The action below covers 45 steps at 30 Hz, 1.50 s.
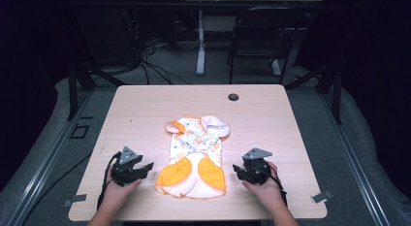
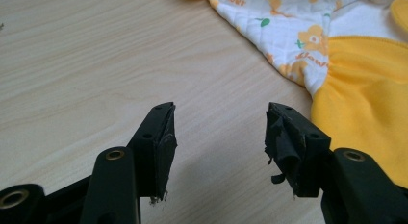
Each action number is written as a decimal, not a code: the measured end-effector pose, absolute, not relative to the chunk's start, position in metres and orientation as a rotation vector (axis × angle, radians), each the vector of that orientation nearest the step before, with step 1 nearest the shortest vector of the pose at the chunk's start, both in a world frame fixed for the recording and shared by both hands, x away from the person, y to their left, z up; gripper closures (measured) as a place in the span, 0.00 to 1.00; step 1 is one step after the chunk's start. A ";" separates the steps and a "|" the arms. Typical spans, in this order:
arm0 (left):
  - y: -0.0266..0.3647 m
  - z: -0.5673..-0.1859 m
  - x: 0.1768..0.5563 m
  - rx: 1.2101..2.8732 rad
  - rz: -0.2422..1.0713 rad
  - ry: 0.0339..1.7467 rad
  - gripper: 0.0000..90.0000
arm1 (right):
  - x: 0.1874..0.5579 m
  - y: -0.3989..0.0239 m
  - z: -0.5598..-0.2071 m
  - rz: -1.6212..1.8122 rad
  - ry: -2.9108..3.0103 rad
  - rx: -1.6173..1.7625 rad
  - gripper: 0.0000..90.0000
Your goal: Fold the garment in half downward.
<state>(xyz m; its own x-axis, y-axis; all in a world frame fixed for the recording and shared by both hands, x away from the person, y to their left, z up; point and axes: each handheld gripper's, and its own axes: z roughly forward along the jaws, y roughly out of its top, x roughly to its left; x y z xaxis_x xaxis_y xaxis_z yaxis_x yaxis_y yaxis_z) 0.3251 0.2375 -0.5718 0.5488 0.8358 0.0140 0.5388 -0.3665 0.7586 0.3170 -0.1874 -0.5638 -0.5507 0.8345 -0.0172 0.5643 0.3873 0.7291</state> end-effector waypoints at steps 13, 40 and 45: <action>0.224 -0.564 0.328 2.019 0.446 1.042 0.57 | 0.318 -0.170 -0.560 0.939 2.366 1.131 0.68; 0.157 -0.576 0.378 2.166 0.345 1.014 0.90 | 0.374 -0.119 -0.564 0.884 2.460 1.146 0.92; 0.157 -0.576 0.380 2.165 0.318 1.019 0.86 | 0.374 -0.116 -0.568 0.859 2.488 1.114 0.93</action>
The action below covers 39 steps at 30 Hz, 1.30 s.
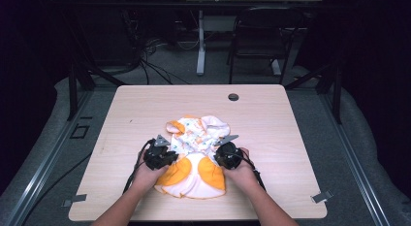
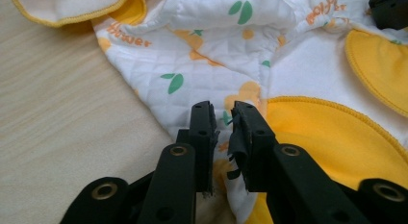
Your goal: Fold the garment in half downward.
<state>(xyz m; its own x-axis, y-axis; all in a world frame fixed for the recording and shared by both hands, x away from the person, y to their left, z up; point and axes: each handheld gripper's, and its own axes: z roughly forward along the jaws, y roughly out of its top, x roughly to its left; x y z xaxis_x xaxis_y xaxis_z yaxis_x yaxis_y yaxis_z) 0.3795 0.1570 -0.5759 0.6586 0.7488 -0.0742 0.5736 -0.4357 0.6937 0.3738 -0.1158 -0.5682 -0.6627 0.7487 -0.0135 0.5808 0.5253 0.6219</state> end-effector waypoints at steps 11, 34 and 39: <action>0.155 -0.575 0.372 2.220 0.325 0.951 0.85 | 0.366 -0.116 -0.569 0.874 2.508 1.083 0.94; 0.162 -0.574 0.333 2.281 0.235 0.816 0.95 | 0.335 -0.121 -0.566 0.855 2.619 0.946 0.94; 0.161 -0.574 0.329 2.280 0.226 0.810 0.95 | 0.331 -0.123 -0.565 0.851 2.637 0.930 0.94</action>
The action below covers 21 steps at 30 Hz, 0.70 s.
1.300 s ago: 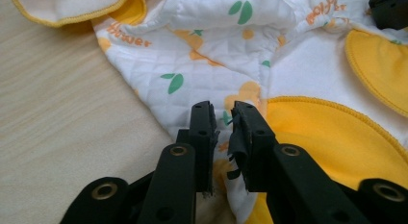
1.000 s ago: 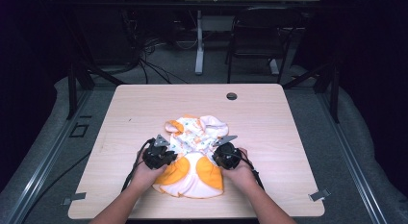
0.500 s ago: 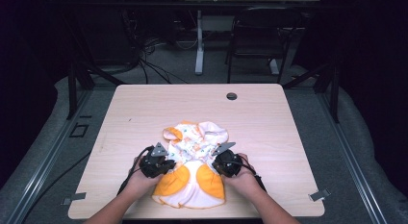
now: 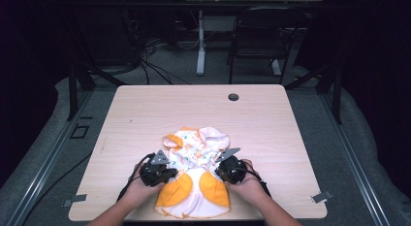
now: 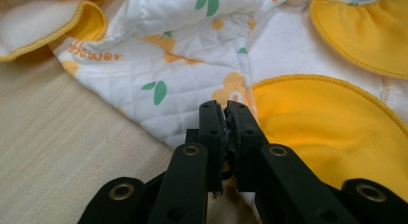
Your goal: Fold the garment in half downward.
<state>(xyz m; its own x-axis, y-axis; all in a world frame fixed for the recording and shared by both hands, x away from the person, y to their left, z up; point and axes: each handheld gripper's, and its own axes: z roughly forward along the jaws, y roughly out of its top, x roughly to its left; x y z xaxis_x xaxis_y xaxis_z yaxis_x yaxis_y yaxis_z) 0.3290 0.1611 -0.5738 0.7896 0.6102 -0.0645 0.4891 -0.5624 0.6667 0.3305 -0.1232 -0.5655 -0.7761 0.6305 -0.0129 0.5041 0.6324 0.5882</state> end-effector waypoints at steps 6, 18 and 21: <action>0.160 -0.573 0.331 2.286 0.218 0.814 0.97 | 0.329 -0.123 -0.565 0.838 2.641 0.912 0.95; 0.155 -0.543 0.364 2.260 0.281 0.829 0.90 | 0.353 -0.127 -0.545 0.938 2.634 0.983 0.90; 0.152 -0.530 0.386 2.231 0.285 0.858 0.86 | 0.370 -0.126 -0.534 0.952 2.601 0.981 0.86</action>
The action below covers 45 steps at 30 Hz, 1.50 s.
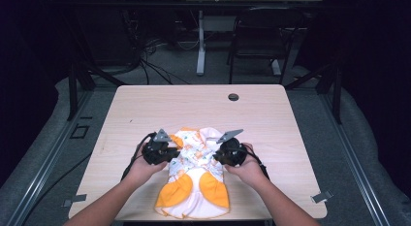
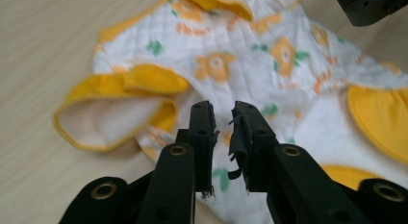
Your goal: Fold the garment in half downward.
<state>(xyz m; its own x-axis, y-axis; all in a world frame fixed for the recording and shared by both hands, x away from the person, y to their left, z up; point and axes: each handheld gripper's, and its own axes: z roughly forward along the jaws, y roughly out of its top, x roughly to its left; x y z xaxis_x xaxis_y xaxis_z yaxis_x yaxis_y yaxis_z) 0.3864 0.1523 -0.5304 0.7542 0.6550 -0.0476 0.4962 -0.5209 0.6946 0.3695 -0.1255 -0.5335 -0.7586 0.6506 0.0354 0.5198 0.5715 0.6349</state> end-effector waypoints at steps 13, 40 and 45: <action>0.144 -0.528 0.442 2.239 0.366 0.909 0.72 | 0.441 -0.115 -0.523 0.901 2.493 1.006 0.75; 0.152 -0.568 0.471 2.268 0.314 1.070 0.54 | 0.479 -0.109 -0.560 0.705 2.574 1.167 0.56; 0.152 -0.569 0.470 2.268 0.313 1.058 0.56 | 0.479 -0.110 -0.562 0.749 2.567 1.202 0.59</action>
